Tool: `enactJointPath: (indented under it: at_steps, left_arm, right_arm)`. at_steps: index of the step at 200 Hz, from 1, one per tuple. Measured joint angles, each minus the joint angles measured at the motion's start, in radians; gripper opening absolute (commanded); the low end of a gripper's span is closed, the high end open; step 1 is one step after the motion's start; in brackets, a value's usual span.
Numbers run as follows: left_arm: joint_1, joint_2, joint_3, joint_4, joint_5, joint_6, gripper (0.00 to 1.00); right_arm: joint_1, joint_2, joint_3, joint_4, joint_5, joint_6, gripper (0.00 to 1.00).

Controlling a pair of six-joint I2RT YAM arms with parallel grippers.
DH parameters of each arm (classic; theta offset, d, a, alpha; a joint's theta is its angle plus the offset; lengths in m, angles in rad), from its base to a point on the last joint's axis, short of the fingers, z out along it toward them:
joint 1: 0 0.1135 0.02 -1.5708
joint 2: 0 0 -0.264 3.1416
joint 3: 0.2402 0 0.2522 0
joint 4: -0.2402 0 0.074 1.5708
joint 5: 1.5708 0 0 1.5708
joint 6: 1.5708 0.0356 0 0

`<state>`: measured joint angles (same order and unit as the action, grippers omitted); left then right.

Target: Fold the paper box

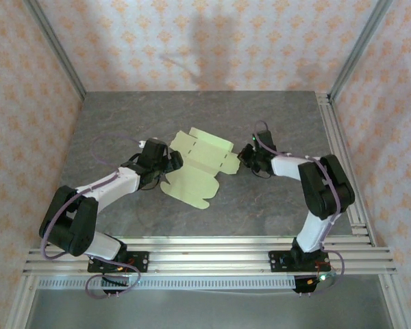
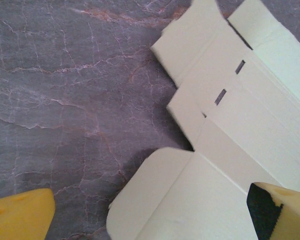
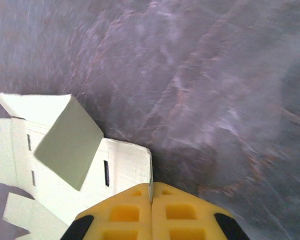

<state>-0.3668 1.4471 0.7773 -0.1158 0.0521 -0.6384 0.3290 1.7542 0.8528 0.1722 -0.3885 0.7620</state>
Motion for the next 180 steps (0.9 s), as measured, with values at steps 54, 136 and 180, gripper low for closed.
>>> enactJointPath:
  at_steps: [54,136,180]
  left_arm:
    - [-0.032,0.015,0.042,0.0,0.0,-0.008,1.0]
    - [-0.046,0.057,0.064,0.027,0.026,-0.027,1.0]
    - [-0.063,0.184,0.167,0.072,0.162,-0.086,0.85]
  right_arm:
    - [0.105,-0.116,-0.21,0.23,0.298,0.255,0.04]
    - [0.188,-0.327,-0.285,0.309,0.518,0.114,0.8]
    - [0.057,-0.36,-0.127,0.129,0.29,-0.234,0.86]
